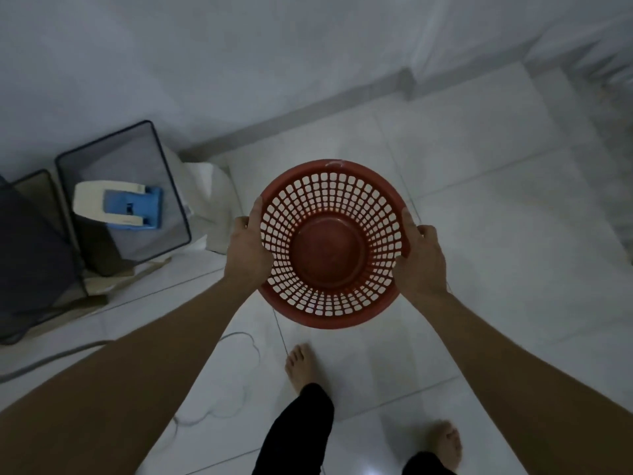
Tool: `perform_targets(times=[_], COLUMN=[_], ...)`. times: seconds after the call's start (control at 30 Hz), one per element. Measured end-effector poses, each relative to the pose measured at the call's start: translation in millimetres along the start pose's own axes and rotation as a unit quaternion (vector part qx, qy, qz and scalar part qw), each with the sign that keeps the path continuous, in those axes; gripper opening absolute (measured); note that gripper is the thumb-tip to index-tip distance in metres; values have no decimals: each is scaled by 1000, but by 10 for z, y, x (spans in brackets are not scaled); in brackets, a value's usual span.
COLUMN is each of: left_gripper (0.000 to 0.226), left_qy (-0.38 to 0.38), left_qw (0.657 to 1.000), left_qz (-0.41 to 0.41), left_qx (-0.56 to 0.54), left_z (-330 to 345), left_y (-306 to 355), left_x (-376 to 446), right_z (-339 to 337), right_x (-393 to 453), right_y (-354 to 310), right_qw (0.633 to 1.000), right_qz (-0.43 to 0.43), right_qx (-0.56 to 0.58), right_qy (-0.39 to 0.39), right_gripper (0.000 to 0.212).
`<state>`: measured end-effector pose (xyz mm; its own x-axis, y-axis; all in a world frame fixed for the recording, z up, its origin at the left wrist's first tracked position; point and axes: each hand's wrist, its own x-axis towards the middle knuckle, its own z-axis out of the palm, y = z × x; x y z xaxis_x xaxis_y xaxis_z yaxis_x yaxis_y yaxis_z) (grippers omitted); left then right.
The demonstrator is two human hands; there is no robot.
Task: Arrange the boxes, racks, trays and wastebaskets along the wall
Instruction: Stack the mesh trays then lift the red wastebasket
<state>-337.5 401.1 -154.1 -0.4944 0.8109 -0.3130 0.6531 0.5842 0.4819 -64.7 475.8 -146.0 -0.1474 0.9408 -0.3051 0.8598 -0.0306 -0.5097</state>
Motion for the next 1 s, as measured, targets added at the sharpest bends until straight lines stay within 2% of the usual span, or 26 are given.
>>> perform_targets(times=[0.23, 0.43, 0.6, 0.8, 1.0], left_gripper=[82, 75, 66, 73, 85], left_qy=[19, 41, 43, 20, 16], left_qw=[999, 992, 985, 975, 965], left_qz=[-23, -92, -143, -190, -226], left_qx=[-42, -73, -88, -115, -134], left_z=[-362, -461, -340, -203, -191], left_y=[-452, -606, -728, -1011, -1196], left_x=[736, 1529, 2197, 2689, 3005], right_z=[298, 650, 1062, 1515, 1739], right_x=[696, 1519, 2278, 2970, 3282], right_y=[-719, -1160, -1399, -1568, -1834], right_qw=[999, 995, 992, 981, 982], right_qz=[-47, -78, -68, -92, -126], right_qx=[-4, -30, -37, -57, -15], right_qy=[-24, -49, -101, -161, -142], right_gripper=[85, 81, 86, 90, 89])
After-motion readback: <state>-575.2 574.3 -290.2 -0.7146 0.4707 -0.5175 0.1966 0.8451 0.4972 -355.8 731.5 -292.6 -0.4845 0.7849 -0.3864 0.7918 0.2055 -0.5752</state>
